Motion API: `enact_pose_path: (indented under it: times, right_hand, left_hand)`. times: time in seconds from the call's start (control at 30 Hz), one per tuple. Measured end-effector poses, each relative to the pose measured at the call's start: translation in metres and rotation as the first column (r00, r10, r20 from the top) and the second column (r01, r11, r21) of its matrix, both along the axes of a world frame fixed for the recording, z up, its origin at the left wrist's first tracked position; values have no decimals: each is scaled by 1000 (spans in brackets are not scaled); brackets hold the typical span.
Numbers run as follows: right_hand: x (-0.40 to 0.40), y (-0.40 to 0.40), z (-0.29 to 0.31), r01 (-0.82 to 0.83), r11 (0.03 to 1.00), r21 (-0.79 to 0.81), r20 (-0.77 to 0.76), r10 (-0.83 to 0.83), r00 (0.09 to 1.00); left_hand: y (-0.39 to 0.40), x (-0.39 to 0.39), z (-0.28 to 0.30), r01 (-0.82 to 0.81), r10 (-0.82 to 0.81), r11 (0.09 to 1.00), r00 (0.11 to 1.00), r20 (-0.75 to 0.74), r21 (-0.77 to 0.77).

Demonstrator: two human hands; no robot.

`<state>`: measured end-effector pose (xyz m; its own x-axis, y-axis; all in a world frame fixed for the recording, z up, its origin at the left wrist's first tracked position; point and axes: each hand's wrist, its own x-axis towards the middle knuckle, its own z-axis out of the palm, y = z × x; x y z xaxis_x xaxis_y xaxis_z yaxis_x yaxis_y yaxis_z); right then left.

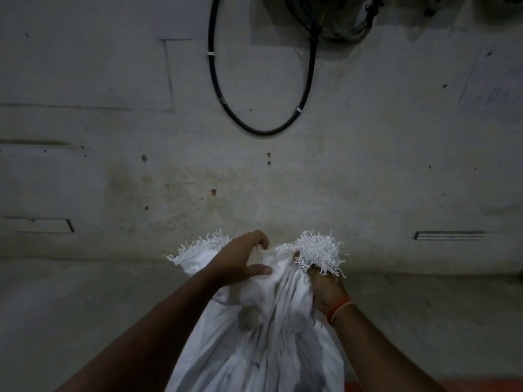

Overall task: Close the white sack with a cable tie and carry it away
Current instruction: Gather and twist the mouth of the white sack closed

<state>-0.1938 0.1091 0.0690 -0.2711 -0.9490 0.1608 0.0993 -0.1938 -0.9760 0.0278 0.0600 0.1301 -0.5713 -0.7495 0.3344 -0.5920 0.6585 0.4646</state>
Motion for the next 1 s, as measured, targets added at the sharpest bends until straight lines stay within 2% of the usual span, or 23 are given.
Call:
enact_pose_path:
  times: [0.07,0.17,0.3,0.4,0.53,0.6,0.73,0.83,0.9,0.97,1.0]
  right_hand:
    - [-4,0,-3,2,999,33,37,-3,999]
    - [-7,4,-5,-7,999,45,47,5,999]
    - [-5,5,-4,1,1000,6,91,-1,996]
    - [-2,7,-1,-10,1000,-5,128,11,992]
    - [1,8,0,-23,1000,-16,154,25,988]
    - [3,9,1,-22,1000,-17,158,24,987]
    - [-1,8,-5,-14,998,-55,133,21,991]
    - [-2,11,-3,-26,999,-37,140,31,990]
    - [0,12,-1,-29,999,-33,145,33,989]
    - [-1,10,-5,-17,999,-27,155,21,988]
    - [-1,10,-7,-7,1000,-26,165,11,986]
  left_hand:
    - [-2,13,-6,-57,58,998,990,127,-9]
    - [-7,30,-16,-105,112,994,970,216,-43]
    - [-12,37,-22,-124,156,979,967,200,-164]
    - [-11,33,-16,-178,192,976,975,110,-126]
    - [-7,24,-4,-99,130,988,945,301,-117]
    - [-5,16,1,-73,122,985,934,336,-154]
    - [-8,8,17,-206,232,960,965,125,-190]
    - [-11,1,38,-251,255,946,967,-8,-203]
    - [-13,-6,51,-218,217,957,976,-25,-194]
    - [-14,-10,58,-87,85,988,996,-25,-125]
    - [-13,-11,58,-9,12,995,1000,22,-104]
